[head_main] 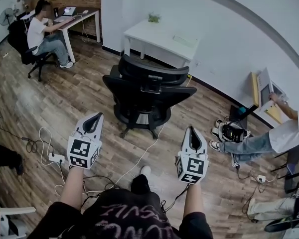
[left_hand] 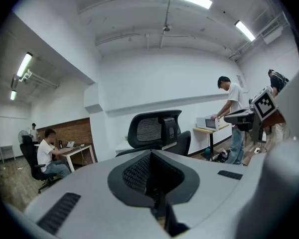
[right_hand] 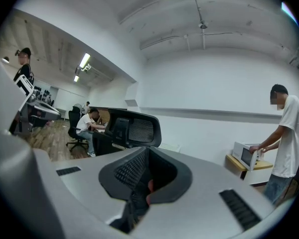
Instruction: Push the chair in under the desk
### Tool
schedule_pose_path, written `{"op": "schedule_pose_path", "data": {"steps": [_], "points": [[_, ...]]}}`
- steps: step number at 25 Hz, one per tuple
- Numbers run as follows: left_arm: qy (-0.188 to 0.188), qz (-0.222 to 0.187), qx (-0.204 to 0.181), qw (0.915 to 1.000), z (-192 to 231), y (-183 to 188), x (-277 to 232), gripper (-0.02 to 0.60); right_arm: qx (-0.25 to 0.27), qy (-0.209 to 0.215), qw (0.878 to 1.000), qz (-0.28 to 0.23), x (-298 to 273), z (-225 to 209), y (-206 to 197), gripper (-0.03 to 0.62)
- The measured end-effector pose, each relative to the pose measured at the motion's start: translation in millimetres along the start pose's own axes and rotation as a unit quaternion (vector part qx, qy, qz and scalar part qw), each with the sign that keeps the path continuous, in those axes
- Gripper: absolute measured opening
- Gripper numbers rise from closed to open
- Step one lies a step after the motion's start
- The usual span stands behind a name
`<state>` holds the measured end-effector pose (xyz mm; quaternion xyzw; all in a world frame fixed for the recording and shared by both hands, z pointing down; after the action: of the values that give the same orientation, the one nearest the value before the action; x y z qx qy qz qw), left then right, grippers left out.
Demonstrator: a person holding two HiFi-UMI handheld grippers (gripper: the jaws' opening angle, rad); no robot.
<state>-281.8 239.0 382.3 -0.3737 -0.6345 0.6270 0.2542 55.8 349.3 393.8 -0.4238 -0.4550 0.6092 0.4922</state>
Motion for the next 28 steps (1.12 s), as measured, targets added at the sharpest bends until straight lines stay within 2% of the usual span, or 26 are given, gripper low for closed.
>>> {"op": "schedule_pose_path", "data": {"steps": [7,15,28], "points": [[0.017,0.015,0.001,0.9997,2.6,-1.6,-61.6,0.015,0.0,0.016,1.0,-0.005,-64.4,-35.2,-4.9,0.031],[0.044,0.034,-0.028,0.998,-3.1,11.7,-135.6,0.015,-0.013,0.046,0.999,-0.01,-144.2,-82.0,-18.4,0.031],[0.077,0.077,-0.076,0.9912,-24.8,23.8,-188.9,0.015,0.003,0.126,0.992,-0.016,-198.8,-107.8,-24.9,0.031]]}}
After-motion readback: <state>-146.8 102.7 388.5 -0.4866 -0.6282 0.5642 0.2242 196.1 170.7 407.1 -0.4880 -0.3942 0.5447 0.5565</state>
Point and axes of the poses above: the fingertips, and each gripper's own axes: x backward along the fingers, z to its left, y out of its top, the point moved 4 cm from there along x, backward along the fingers, and after that the axes turned 5 degrees about x, right-handed, at the moved point
